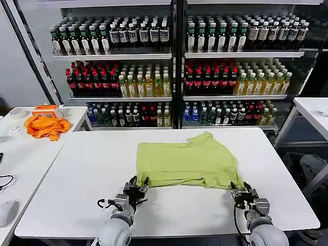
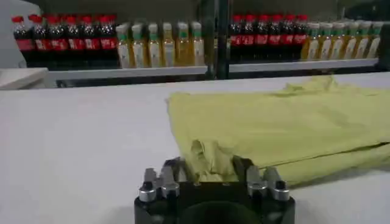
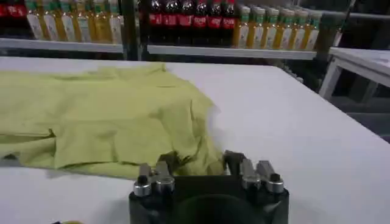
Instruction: Fold and organize the clothes.
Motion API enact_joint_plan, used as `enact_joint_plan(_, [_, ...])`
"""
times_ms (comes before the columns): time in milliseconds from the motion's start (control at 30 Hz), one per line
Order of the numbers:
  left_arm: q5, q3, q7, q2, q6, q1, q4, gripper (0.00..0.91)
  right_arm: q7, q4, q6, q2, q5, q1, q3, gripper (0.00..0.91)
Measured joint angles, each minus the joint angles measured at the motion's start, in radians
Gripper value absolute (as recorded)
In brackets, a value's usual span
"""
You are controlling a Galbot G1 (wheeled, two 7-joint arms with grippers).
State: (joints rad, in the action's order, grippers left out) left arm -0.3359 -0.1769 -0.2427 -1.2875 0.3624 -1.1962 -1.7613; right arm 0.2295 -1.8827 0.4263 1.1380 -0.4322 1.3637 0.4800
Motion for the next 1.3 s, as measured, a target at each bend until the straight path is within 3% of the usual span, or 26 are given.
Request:
enact_joint_plan(700, [-0.098, -0.037, 0.007, 0.023, 0.029, -0.03, -0.052, 0.02, -0.022, -0.05, 0.035, -0.041, -0.035, 0.048, 0.043, 0.0])
enact_joint_plan(1300, [-0.043, -0.072, -0.003, 0.06, 0.013, -0.237, -0.261, 0.02, -0.037, -0.251, 0.075, -0.074, -0.05, 0.308, 0.132, 0.0])
